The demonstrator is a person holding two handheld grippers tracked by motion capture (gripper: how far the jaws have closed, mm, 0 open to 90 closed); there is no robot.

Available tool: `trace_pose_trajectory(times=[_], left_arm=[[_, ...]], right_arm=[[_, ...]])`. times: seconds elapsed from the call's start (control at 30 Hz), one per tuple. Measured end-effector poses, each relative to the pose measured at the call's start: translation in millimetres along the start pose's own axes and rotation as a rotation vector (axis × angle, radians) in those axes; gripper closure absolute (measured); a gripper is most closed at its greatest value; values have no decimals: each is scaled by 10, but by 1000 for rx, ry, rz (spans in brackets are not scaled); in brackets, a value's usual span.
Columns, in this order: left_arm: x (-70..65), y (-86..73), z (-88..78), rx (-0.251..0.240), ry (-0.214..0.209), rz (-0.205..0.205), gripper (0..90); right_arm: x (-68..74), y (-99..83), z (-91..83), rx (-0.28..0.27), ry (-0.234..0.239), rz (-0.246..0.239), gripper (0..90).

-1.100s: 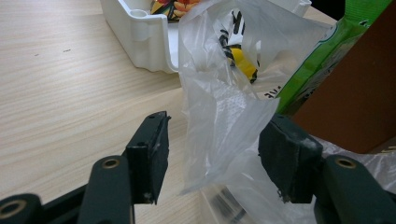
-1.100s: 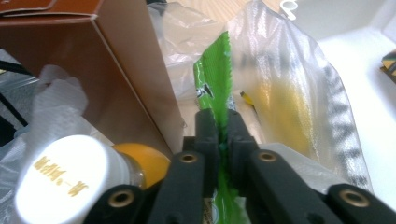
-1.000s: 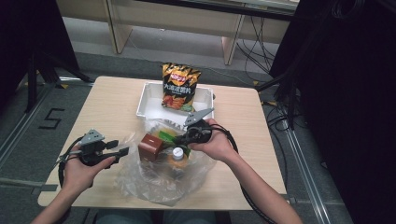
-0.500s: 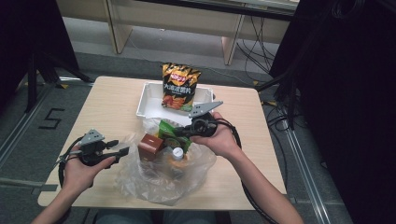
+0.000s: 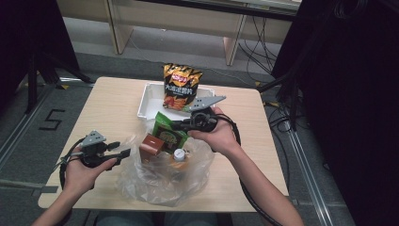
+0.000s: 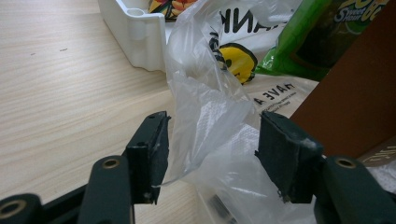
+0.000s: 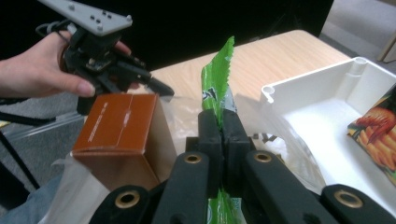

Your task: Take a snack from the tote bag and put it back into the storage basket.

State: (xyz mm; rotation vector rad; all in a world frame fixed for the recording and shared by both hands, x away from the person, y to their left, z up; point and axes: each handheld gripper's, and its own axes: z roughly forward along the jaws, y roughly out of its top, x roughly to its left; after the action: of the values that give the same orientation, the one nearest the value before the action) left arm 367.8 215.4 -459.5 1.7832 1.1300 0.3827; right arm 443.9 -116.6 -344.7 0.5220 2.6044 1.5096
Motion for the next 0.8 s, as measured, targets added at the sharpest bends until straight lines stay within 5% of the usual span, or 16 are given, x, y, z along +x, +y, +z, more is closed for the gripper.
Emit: trace_pose_trajectory(times=[0.23,0.47,0.6,0.8], left_arm=[[1,1,14,3,-8,14,428],[-14,-6,32,10,-10,11,428],[-14,-6,31,11,-6,11,428],[-15,-6,31,11,-6,11,428]], right_arm=[[-4,55,-53,-46,-4,8,899],[-23,157,-143,-159,-10,32,900],[-49,178,-149,-153,-8,23,899],[-74,126,-110,-185,-6,114,900]])
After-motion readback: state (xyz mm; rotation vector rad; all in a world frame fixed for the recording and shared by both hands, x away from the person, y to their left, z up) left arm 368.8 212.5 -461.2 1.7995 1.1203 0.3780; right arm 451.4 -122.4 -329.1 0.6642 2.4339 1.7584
